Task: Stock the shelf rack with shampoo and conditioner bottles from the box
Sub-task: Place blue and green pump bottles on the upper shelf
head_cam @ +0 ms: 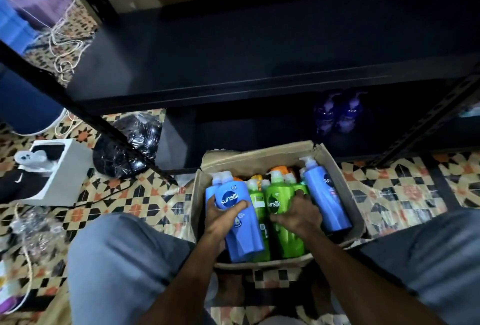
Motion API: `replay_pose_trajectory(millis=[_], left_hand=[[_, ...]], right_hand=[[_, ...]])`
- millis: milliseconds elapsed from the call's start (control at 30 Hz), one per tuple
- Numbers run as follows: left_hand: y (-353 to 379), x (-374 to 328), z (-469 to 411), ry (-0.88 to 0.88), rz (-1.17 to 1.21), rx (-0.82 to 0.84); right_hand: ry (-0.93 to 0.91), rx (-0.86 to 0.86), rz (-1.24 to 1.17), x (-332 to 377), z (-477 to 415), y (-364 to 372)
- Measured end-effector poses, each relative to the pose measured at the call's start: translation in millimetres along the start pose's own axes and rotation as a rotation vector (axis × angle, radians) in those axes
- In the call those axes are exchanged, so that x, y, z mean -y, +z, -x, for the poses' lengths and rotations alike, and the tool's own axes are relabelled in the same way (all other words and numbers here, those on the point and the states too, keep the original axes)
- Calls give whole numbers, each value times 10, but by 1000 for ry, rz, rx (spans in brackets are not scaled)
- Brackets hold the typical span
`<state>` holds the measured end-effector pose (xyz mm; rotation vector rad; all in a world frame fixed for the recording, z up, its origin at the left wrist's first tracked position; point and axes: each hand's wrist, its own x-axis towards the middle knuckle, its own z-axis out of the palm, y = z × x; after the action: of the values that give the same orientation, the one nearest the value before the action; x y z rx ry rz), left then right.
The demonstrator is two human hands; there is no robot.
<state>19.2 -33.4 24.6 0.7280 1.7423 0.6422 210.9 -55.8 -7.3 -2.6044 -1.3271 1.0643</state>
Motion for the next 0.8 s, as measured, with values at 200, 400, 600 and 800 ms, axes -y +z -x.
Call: replay_pose_trajectory(millis=[200, 400, 600, 800], left_hand=[[-22, -392, 355, 154, 167, 82], [-143, -1100, 812, 498, 220, 96], [-331, -2552, 1787, 943, 295, 182], [-539, -4076, 2887, 1332, 425, 232]], right_hand=[[-172, -99, -204, 54, 374, -582], [-466, -414, -573, 206, 994, -1675], [-851, -745, -870, 709, 1862, -3391], [-1117, -1049, -1026, 1283, 2638, -5029]])
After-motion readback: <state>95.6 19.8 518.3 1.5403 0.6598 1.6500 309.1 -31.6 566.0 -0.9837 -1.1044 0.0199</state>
